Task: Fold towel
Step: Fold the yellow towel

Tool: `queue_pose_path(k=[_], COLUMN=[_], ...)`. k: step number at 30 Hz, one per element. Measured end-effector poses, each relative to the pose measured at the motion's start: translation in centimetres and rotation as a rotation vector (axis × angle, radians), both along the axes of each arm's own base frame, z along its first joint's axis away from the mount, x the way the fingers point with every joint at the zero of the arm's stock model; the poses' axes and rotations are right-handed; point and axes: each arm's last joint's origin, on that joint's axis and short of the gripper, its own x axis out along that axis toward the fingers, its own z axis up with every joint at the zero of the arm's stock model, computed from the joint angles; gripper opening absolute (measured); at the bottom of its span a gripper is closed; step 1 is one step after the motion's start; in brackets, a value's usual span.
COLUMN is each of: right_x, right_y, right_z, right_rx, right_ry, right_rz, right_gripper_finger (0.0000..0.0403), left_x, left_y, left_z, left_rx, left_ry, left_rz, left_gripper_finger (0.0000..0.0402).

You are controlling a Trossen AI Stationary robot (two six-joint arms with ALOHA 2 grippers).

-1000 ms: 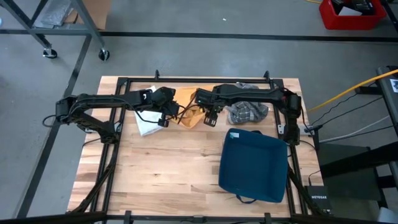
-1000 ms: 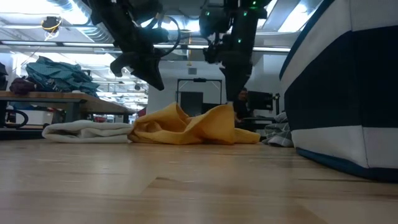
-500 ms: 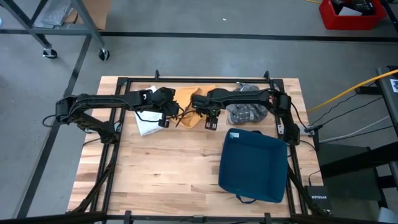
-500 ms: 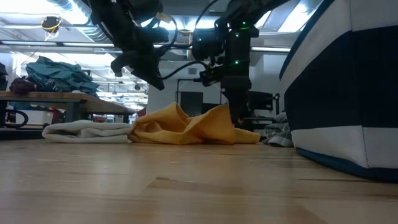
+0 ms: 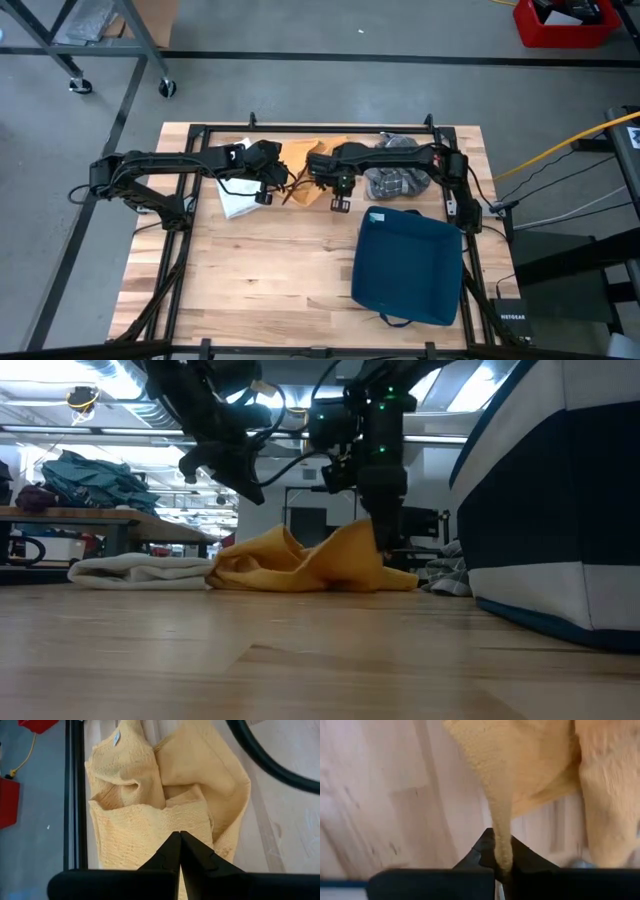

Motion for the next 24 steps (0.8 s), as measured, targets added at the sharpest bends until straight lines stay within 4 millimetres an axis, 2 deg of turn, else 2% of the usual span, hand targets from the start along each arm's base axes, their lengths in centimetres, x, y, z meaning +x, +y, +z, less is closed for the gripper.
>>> queue_pose_path(k=[4,8,12,16,20,24], right_x=[-0.2,-0.1,-0.2,-0.3,-0.9,-2.0], right_y=[0.5,1.5,2.4,2.9,2.8,2.5], right_z=[2.0,4.9,8.9,13.2,17.2,18.4], right_rx=[-0.035,-0.114,-0.213,-0.323,-0.398,-0.455], right_ry=[0.057,0.080,0.058,-0.042,-0.183,-0.215], right_rz=[0.031,0.080,0.106,0.103,0.088,0.060], right_gripper_finger=[0.0005,0.0004,0.0003,0.0002,0.0001,0.0001], left_x=[0.0,0.0,0.2,0.9,1.2,0.5], left_y=[0.0,0.0,-0.2,-1.3,-2.9,-4.2], left_z=[0.0,0.0,0.1,0.7,2.7,6.5], left_rx=[0.000,-0.003,-0.050,-0.132,-0.159,-0.202], left_ry=[0.000,-0.002,-0.046,-0.147,-0.319,-0.564], left_rz=[0.001,0.004,0.048,0.070,0.040,0.027], left_gripper_finger=[0.0000,0.0000,0.0000,0.0000,0.0000,0.0000])
